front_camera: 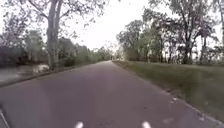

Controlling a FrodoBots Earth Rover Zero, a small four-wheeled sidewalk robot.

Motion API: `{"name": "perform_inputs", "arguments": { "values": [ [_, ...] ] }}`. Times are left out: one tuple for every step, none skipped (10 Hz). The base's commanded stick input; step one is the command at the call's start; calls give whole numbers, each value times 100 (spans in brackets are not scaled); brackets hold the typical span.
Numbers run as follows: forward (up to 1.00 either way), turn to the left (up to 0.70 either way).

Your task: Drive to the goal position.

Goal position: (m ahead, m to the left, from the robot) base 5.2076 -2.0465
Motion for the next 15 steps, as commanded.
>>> {"name": "perform_inputs", "arguments": {
  "values": [
    [100,27],
    [100,27],
    [100,11],
    [100,0],
    [100,0],
    [100,0],
    [100,0],
    [100,0],
    [100,0],
    [100,0],
    [100,0],
    [100,0],
    [100,0],
    [100,0],
    [100,0]
  ]
}}
